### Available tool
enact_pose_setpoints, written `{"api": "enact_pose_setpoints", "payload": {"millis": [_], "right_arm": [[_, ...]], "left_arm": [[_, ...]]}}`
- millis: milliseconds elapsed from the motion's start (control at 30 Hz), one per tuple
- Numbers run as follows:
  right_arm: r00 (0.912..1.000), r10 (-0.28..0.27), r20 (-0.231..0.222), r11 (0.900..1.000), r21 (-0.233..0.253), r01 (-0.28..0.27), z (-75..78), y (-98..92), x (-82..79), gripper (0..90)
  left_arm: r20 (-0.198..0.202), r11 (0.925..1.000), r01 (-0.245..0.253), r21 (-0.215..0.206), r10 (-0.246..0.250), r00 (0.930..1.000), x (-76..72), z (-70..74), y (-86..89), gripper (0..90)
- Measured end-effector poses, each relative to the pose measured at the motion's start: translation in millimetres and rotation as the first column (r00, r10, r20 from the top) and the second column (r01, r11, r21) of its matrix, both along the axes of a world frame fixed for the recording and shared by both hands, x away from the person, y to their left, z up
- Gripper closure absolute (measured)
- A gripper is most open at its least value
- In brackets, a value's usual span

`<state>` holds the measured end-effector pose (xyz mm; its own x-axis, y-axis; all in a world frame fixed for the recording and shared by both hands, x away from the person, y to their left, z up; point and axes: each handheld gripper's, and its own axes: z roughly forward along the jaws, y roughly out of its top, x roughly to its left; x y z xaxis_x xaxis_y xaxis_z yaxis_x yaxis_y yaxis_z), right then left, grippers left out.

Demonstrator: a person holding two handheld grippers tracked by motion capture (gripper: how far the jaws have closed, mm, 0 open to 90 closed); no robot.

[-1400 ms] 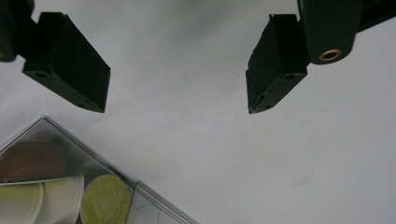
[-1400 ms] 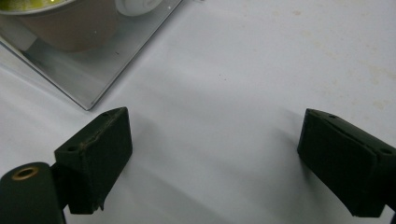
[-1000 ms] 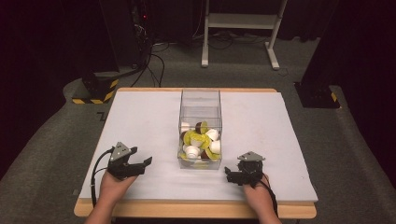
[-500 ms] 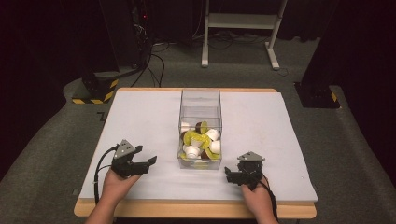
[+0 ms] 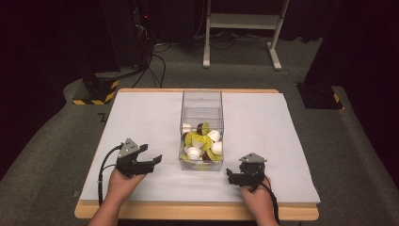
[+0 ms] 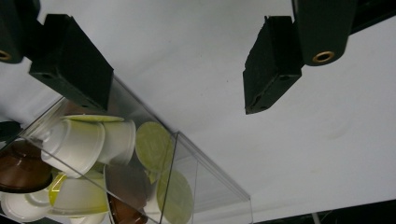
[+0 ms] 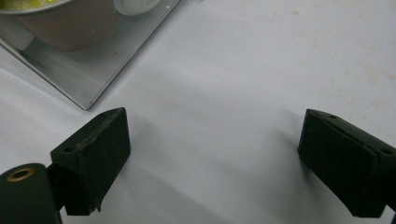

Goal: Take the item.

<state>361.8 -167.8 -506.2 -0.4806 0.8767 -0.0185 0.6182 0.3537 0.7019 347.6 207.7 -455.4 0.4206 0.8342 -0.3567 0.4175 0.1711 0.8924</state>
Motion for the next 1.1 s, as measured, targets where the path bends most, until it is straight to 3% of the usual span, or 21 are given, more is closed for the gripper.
{"api": "enact_pose_setpoints", "payload": {"millis": [233,500,567,900,933,1100], "right_arm": [[1.0000,-0.001,0.003,1.000,-0.002,0.001,-0.2,0.1,-0.2,8.9],[1.0000,-0.006,0.002,1.000,0.001,0.006,-0.1,0.6,-0.7,8.9],[1.0000,-0.002,0.002,1.000,-0.001,0.002,-0.1,0.2,-0.3,8.9],[1.0000,-0.002,0.001,1.000,0.000,0.002,0.0,0.1,-0.2,8.8],[1.0000,-0.001,0.001,1.000,0.000,0.001,-0.1,0.0,-0.1,8.8],[1.0000,0.000,0.000,1.000,0.000,0.000,0.0,-0.1,0.0,8.8]], "left_arm": [[0.020,0.9996,0.023,0.018,-0.023,0.9995,-1.0,7.5,-7.5,25.6],[0.039,0.9990,0.041,-0.016,-0.040,0.9984,4.8,14.6,-16.0,25.8],[0.046,0.9985,0.055,-0.003,-0.055,0.9974,6.2,17.5,-16.8,25.8],[0.056,0.9971,0.071,-0.027,-0.070,0.9960,7.1,29.7,-27.9,25.9],[0.054,0.9966,0.082,-0.005,-0.081,0.9952,7.0,30.2,-27.9,25.9],[0.053,0.9952,0.092,-0.032,-0.090,0.9945,6.6,33.2,-35.5,26.1]]}}
